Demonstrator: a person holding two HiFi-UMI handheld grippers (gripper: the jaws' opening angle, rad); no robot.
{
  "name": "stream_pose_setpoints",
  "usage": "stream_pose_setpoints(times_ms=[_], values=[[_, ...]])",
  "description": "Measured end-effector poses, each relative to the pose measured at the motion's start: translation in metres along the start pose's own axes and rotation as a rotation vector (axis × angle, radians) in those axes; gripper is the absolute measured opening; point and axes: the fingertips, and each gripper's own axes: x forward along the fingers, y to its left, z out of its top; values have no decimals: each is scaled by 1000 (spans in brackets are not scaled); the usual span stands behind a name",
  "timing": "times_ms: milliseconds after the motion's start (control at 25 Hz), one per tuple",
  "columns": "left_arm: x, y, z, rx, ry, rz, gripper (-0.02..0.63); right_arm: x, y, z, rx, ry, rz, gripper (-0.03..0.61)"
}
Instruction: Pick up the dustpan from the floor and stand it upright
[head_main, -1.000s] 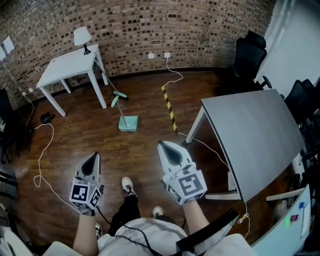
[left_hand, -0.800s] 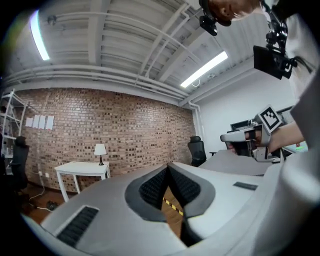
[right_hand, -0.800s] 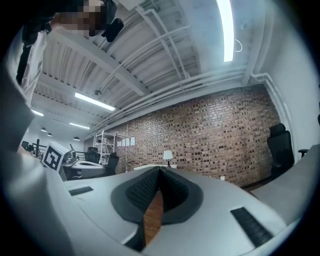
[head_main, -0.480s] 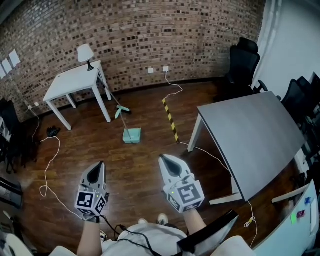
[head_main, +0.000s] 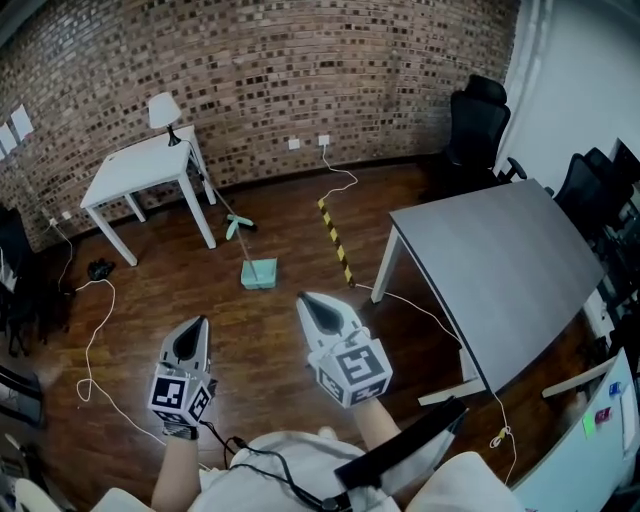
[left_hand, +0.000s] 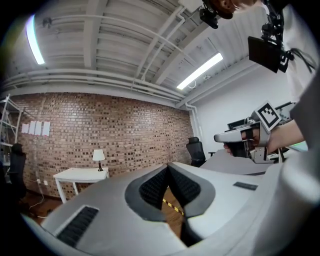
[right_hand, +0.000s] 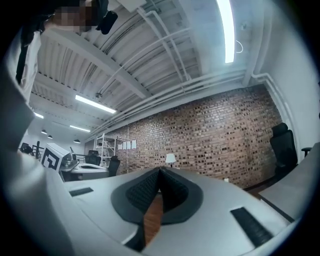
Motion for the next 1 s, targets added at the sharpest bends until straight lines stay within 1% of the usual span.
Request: stream_pose_setpoints(times_ms=[120, 680, 1000], values=[[1, 4, 1, 2, -8, -9, 6, 6, 7, 1, -22, 1, 10, -20], [3, 6, -6, 0, 18, -22, 6, 10, 9, -1, 12, -6, 9, -20], [3, -1, -7, 5, 12, -26, 6, 2, 4, -3, 15, -6, -6, -20]])
